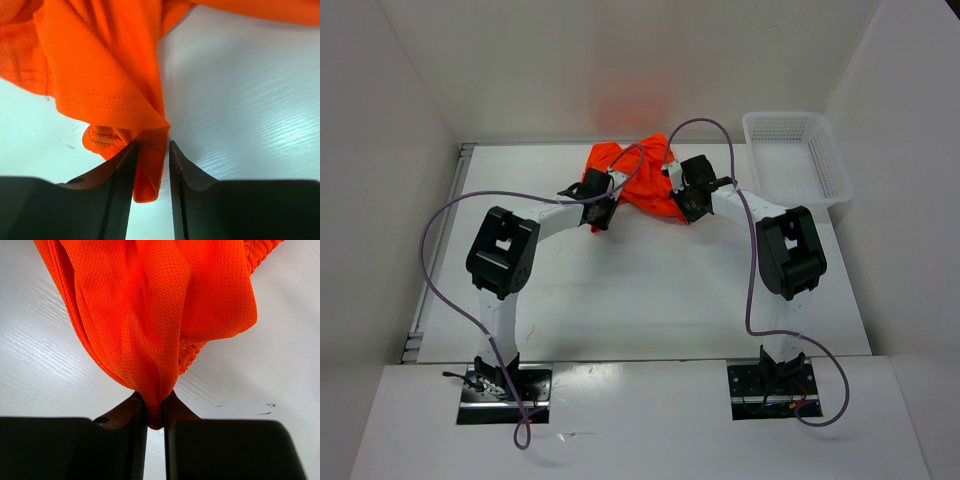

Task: Fold and stack the shorts
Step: Flatten the shorts out

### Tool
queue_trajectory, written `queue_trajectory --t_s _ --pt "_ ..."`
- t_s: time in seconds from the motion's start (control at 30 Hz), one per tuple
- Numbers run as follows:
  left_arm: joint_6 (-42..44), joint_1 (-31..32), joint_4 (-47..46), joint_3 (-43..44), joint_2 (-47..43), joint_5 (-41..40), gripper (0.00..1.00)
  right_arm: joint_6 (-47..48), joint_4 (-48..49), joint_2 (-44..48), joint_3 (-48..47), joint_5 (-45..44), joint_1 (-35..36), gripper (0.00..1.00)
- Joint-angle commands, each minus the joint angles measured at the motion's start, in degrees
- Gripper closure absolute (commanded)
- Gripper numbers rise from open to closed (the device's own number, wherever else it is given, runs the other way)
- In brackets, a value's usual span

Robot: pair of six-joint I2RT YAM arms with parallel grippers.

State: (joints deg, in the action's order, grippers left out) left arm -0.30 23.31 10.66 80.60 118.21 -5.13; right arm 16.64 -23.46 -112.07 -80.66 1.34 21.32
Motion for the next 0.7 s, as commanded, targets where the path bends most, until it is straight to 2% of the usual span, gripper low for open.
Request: queue_trajectory --t_s 0.0,0.1,0.2,0.4,0.5,0.6,0.67 --pt "0.3 -1.86 2.79 -3.07 -0.35 -3.58 0.61 1.2 0.52 3.26 -0.37 0.59 -0.4 1.0" --pt "0.3 -3.0 2.79 -3.69 -0.35 -4.71 0.61 1.2 0.52 3.26 -0.37 0.59 -0.4 1.0" --pt "0.3 -3.01 2.0 -4.31 -1.58 -7.87 0.39 1.73 0.52 3.79 0.16 0.06 -0.4 1.0" --pt "0.3 -3.53 6.74 -4.31 -5.18 -6.83 0.3 2.96 0.52 3.79 1.2 -0.99 -0.4 1.0" --pt "0.3 -4.24 8.94 -5.53 -5.19 -3.76 0.31 3.48 1.05 3.79 1.74 -0.99 -0.4 1.0" --pt "0.3 -4.24 9.47 -5.54 -4.49 -0.51 0.41 3.48 1.05 3.79 1.74 -0.99 -0.4 1.0" --pt "0.3 -4.24 9.47 -4.67 -3.69 1.6 0.43 3.48 1.05 3.79 1.21 -0.99 -0.4 1.0"
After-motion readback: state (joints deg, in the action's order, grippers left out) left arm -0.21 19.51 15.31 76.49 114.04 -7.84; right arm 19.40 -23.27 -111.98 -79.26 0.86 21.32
